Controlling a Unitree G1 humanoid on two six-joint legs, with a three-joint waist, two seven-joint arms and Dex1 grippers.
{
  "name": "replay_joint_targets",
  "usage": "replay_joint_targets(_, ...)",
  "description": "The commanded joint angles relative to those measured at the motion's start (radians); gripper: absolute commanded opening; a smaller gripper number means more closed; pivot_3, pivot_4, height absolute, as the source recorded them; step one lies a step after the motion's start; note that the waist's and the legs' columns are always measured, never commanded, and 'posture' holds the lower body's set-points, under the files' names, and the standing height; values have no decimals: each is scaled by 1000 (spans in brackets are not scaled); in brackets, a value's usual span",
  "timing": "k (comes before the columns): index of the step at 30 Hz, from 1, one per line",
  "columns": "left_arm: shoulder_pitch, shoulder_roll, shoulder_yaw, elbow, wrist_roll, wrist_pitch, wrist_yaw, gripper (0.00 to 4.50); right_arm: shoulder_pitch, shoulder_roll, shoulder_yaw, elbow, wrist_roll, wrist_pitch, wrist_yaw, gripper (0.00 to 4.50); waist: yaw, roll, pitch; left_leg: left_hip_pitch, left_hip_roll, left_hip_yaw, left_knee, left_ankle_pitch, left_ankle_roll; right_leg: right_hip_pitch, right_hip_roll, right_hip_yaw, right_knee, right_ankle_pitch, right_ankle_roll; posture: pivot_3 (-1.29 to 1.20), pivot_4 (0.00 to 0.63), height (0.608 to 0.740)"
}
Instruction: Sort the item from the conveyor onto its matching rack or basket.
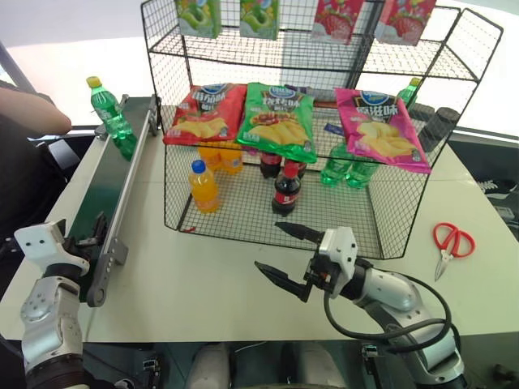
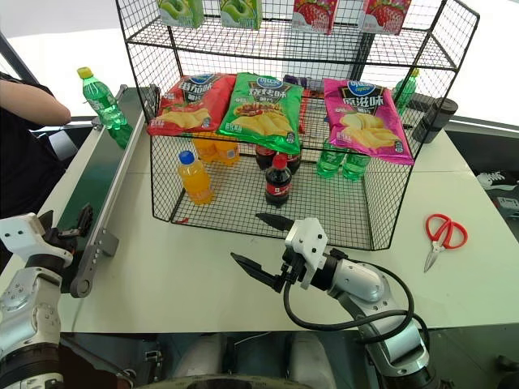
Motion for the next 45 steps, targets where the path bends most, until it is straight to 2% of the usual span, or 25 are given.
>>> replay_joint_targets(1,-12,3,31,1,3,-42,26,4500,-9,9,-4,-1,8,-28,8,4468,0,0,0,0,0,0,0,0,0,0,0,0,0,0,0,0,150,740)
replay_joint_targets(24,-9,-2,7,13,28,-71,44,4500,-8,-8,38,32,-51,-122,79,4468,-1,-1,0,0,0,0,-1,0,0,-1,-2,0,0,0,0,0,150,740)
replay_joint_targets(45,-26,-9,7,-7,32,-70,70,4500,-61,-1,39,45,-32,-87,83,4468,-2,0,0,-1,0,0,-2,0,-1,-2,-5,0,-2,-1,-3,0,150,740)
